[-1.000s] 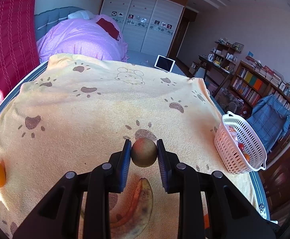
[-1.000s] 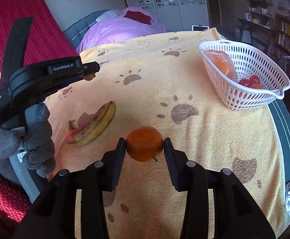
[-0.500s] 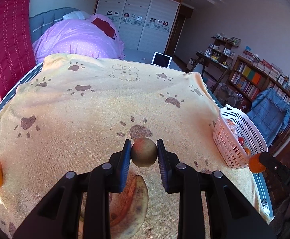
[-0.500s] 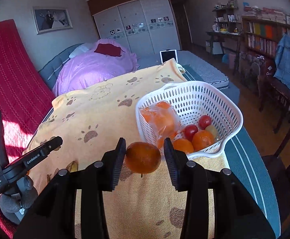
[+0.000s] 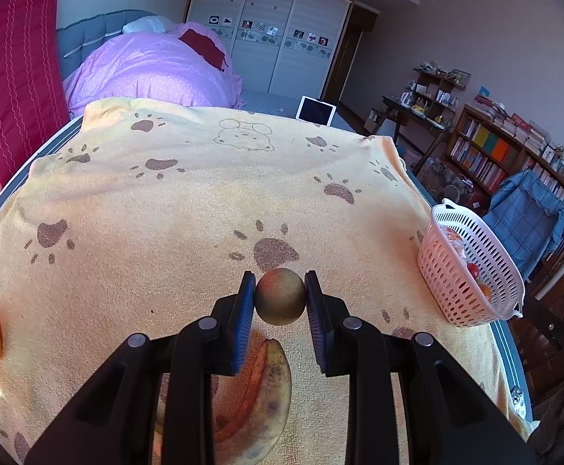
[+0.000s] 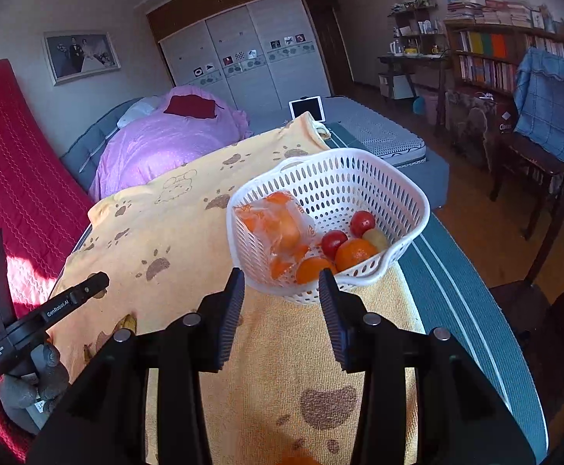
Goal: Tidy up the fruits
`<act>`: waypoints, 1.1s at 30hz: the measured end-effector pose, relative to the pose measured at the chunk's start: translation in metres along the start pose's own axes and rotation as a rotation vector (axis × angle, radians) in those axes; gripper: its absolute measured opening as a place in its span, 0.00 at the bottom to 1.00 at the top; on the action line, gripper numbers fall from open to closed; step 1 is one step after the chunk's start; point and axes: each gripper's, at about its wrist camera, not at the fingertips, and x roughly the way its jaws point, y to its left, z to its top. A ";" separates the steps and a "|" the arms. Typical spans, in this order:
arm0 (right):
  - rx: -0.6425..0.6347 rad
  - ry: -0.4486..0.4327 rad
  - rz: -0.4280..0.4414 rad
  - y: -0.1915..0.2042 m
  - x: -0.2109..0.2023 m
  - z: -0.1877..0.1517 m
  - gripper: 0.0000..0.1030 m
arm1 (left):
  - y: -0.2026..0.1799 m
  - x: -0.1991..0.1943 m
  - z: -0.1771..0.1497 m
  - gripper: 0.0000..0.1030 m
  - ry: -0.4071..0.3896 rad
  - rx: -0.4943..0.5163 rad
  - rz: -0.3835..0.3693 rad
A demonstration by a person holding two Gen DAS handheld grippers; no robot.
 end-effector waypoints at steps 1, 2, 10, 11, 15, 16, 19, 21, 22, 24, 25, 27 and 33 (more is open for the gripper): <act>0.016 0.027 -0.004 -0.007 0.000 -0.010 0.41 | 0.000 0.000 0.000 0.26 0.000 0.000 -0.001; 0.036 0.048 -0.012 -0.015 0.000 -0.021 0.41 | 0.000 0.000 0.000 0.26 0.000 0.001 -0.002; 0.086 0.102 0.019 -0.030 -0.018 -0.053 0.41 | -0.008 -0.005 -0.002 0.26 -0.014 0.023 -0.007; 0.064 0.114 0.025 -0.026 -0.019 -0.056 0.41 | -0.008 -0.006 -0.002 0.26 -0.015 0.025 -0.006; 0.008 0.154 -0.015 -0.013 -0.011 -0.061 0.41 | -0.008 -0.007 -0.002 0.26 -0.015 0.021 -0.007; 0.002 0.164 -0.026 -0.013 -0.007 -0.062 0.41 | -0.008 -0.007 -0.002 0.26 -0.016 0.021 -0.007; 0.001 0.176 -0.045 -0.014 -0.002 -0.061 0.40 | -0.008 -0.008 -0.002 0.26 -0.019 0.022 -0.010; -0.011 0.180 -0.047 -0.013 -0.001 -0.061 0.37 | -0.008 -0.009 -0.003 0.26 -0.020 0.023 -0.012; -0.024 0.180 -0.054 -0.011 -0.001 -0.062 0.35 | -0.008 -0.009 -0.003 0.26 -0.020 0.022 -0.013; -0.054 0.178 -0.066 -0.007 -0.001 -0.062 0.35 | -0.007 -0.010 -0.003 0.26 -0.020 0.021 -0.013; -0.062 0.178 -0.067 -0.006 -0.001 -0.062 0.35 | -0.008 -0.010 -0.003 0.26 -0.020 0.020 -0.013; -0.066 0.176 -0.062 -0.006 -0.002 -0.061 0.35 | -0.008 -0.010 -0.003 0.26 -0.020 0.020 -0.013; -0.057 0.091 -0.045 -0.005 -0.018 -0.034 0.35 | -0.008 -0.010 -0.003 0.26 -0.019 0.023 -0.013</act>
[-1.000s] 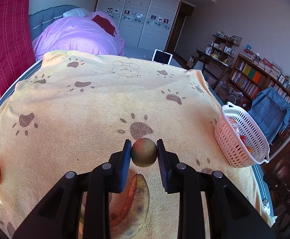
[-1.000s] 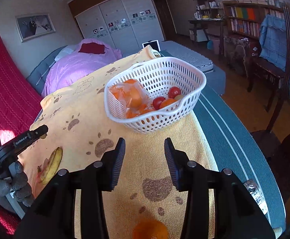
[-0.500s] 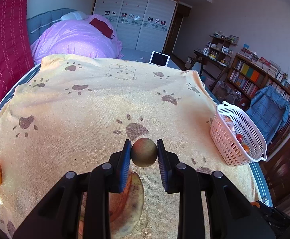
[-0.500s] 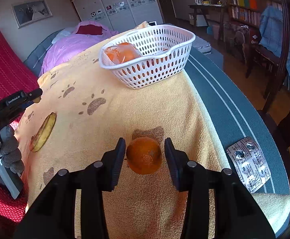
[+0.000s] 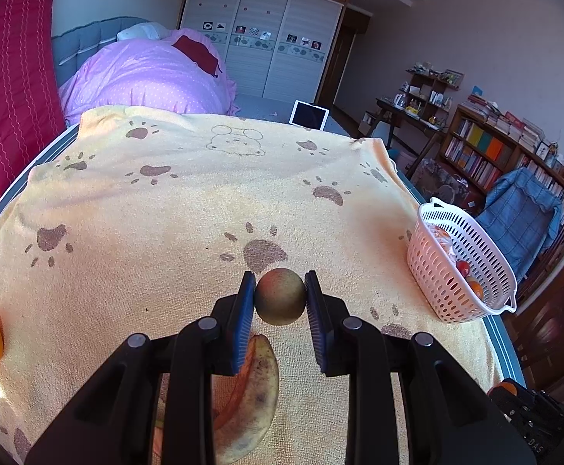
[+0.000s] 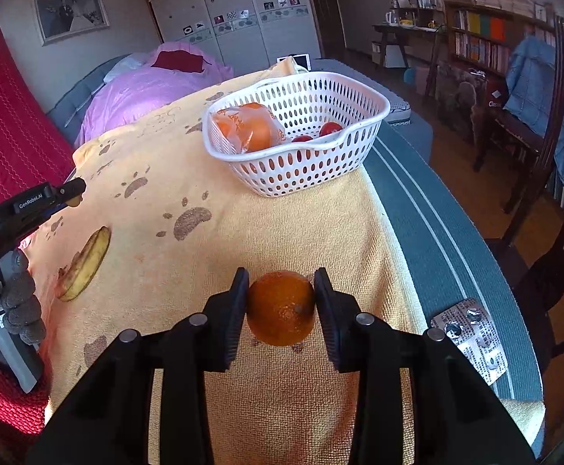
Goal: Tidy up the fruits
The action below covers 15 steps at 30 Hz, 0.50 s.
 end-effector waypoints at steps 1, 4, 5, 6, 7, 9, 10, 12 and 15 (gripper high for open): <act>0.000 -0.021 0.001 0.000 -0.004 0.006 0.35 | 0.000 0.000 0.000 0.26 0.001 0.001 0.001; 0.005 -0.081 0.006 0.001 -0.011 0.027 0.35 | 0.000 0.001 0.000 0.26 0.003 0.003 0.002; 0.011 -0.100 0.008 0.001 -0.013 0.034 0.35 | 0.000 0.001 0.000 0.26 0.003 0.003 0.002; 0.018 -0.118 0.011 0.001 -0.014 0.040 0.35 | 0.000 0.001 0.000 0.26 0.003 0.003 0.003; 0.024 -0.135 0.013 0.000 -0.015 0.046 0.35 | 0.000 0.001 0.000 0.26 0.003 0.002 0.002; 0.035 -0.163 0.016 0.001 -0.015 0.057 0.35 | 0.000 0.001 0.000 0.26 0.003 0.003 0.001; 0.039 -0.174 0.017 0.001 -0.014 0.062 0.35 | 0.000 0.001 0.000 0.26 0.004 0.003 0.001; 0.046 -0.187 0.018 0.001 -0.010 0.072 0.35 | -0.001 0.002 0.000 0.26 0.006 0.005 0.000; 0.046 -0.194 0.018 0.002 -0.003 0.083 0.35 | -0.001 0.004 -0.001 0.26 0.008 0.009 -0.002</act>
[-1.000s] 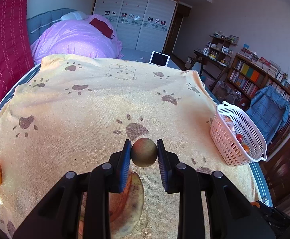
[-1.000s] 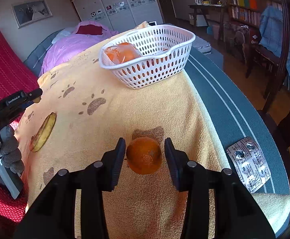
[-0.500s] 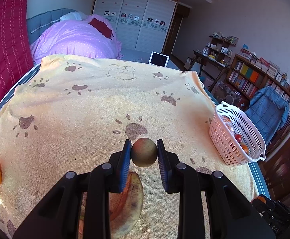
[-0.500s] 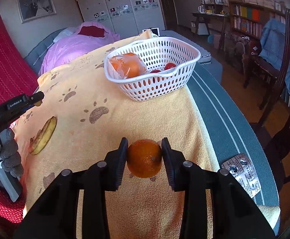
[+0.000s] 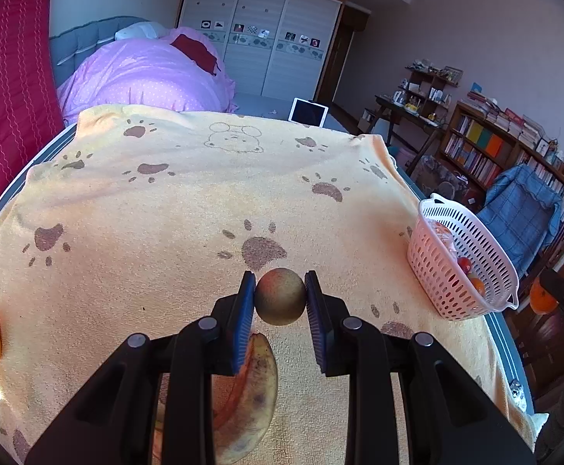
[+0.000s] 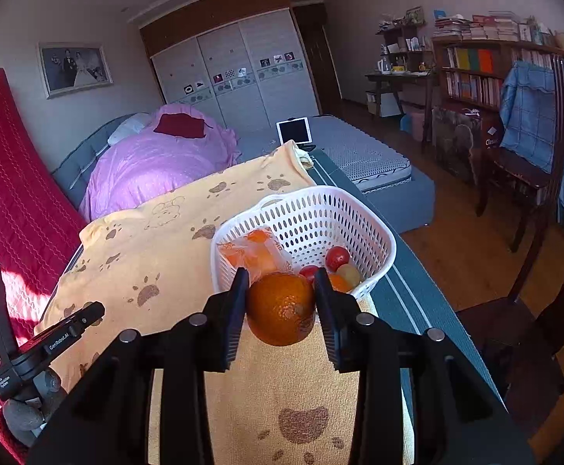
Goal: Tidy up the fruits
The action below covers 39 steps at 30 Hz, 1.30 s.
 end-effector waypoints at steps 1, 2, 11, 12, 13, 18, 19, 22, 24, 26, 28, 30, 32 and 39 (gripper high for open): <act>-0.001 0.000 0.001 0.001 0.003 0.002 0.35 | 0.000 0.000 0.000 0.26 0.000 0.001 0.000; -0.003 0.000 0.001 0.003 0.007 0.005 0.35 | 0.000 0.001 0.000 0.26 0.001 0.001 -0.001; 0.002 0.031 -0.008 0.010 0.046 0.013 0.35 | 0.000 0.004 -0.001 0.26 0.010 0.003 -0.002; 0.003 0.035 -0.009 0.010 0.050 0.013 0.35 | 0.000 0.004 -0.001 0.26 0.011 0.003 -0.002; 0.004 0.039 -0.011 0.010 0.053 0.013 0.35 | 0.000 0.004 -0.001 0.26 0.012 0.003 -0.003; 0.025 0.065 -0.017 0.004 0.073 0.013 0.35 | -0.001 0.004 -0.001 0.26 0.013 0.003 -0.003; 0.036 0.069 -0.014 0.002 0.076 0.012 0.36 | -0.001 0.004 -0.001 0.26 0.013 0.003 -0.004; 0.071 0.070 -0.018 -0.005 0.078 0.009 0.43 | -0.001 0.005 -0.001 0.26 0.013 0.004 -0.004; 0.086 0.059 -0.022 -0.008 0.075 0.007 0.45 | -0.001 0.005 -0.002 0.26 0.014 0.005 -0.005; 0.088 0.035 -0.037 -0.010 0.069 0.006 0.45 | -0.002 0.006 -0.002 0.26 0.015 0.009 -0.005; 0.084 -0.001 -0.062 -0.010 0.062 0.005 0.45 | -0.003 0.007 -0.003 0.26 0.015 0.011 -0.005; 0.083 -0.047 -0.107 -0.011 0.054 0.003 0.48 | -0.003 0.007 -0.003 0.26 0.015 0.011 -0.005; 0.086 -0.105 -0.171 -0.013 0.047 0.000 0.59 | -0.003 0.007 -0.003 0.26 0.015 0.011 -0.005; 0.177 -0.170 -0.300 -0.035 0.041 -0.018 0.60 | -0.003 0.007 -0.003 0.26 0.012 0.016 0.001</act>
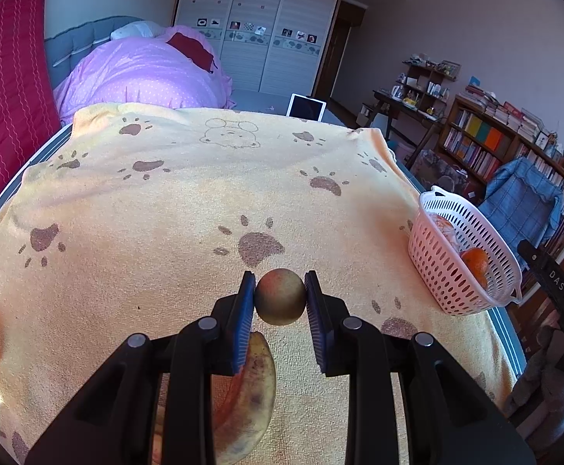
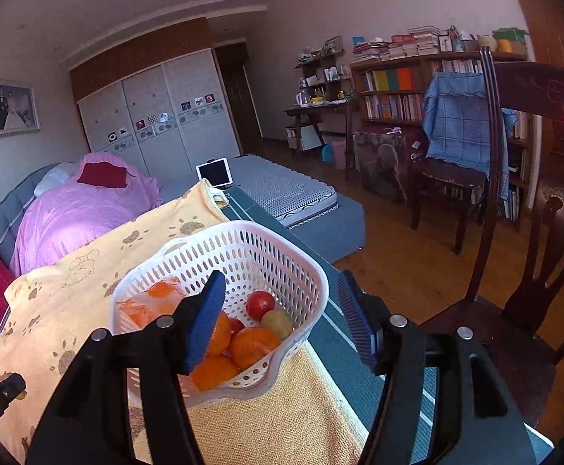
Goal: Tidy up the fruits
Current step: 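Lower the orange into the white basket and open the right tool, then carry the small brown fruit into the white basket and open the left tool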
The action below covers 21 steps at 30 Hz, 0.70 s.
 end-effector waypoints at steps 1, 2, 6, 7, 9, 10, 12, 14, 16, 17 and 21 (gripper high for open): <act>0.022 0.008 -0.002 -0.004 0.001 -0.001 0.60 | 0.000 0.000 0.000 0.26 -0.001 0.002 0.002; 0.032 0.006 -0.010 -0.006 0.001 -0.001 0.60 | 0.000 0.001 0.000 0.26 -0.002 0.005 0.006; 0.048 -0.023 -0.032 -0.012 -0.002 0.000 0.69 | -0.002 0.002 -0.001 0.26 0.002 0.006 0.004; 0.043 -0.023 -0.034 -0.012 -0.001 0.000 0.69 | -0.002 0.002 0.000 0.26 0.007 0.001 -0.008; 0.035 -0.013 -0.025 -0.012 0.000 -0.001 0.69 | -0.005 0.003 0.000 0.26 0.013 0.002 -0.016; 0.032 -0.008 -0.022 -0.012 0.001 -0.001 0.69 | -0.007 0.003 0.000 0.26 0.013 0.007 -0.017; 0.032 -0.007 -0.020 -0.012 0.000 -0.001 0.69 | -0.014 0.002 0.002 0.26 0.012 0.024 -0.021; 0.038 -0.004 -0.017 -0.013 0.000 -0.001 0.69 | -0.023 0.000 0.004 0.26 0.006 0.045 -0.025; 0.042 -0.003 -0.016 -0.014 0.000 -0.001 0.69 | -0.032 -0.003 0.008 0.26 -0.003 0.065 -0.034; 0.046 -0.003 -0.016 -0.016 0.000 0.000 0.69 | -0.037 -0.004 0.010 0.26 -0.005 0.071 -0.043; 0.066 -0.003 -0.015 -0.018 0.000 0.000 0.69 | -0.060 0.000 0.019 0.26 0.007 0.100 -0.083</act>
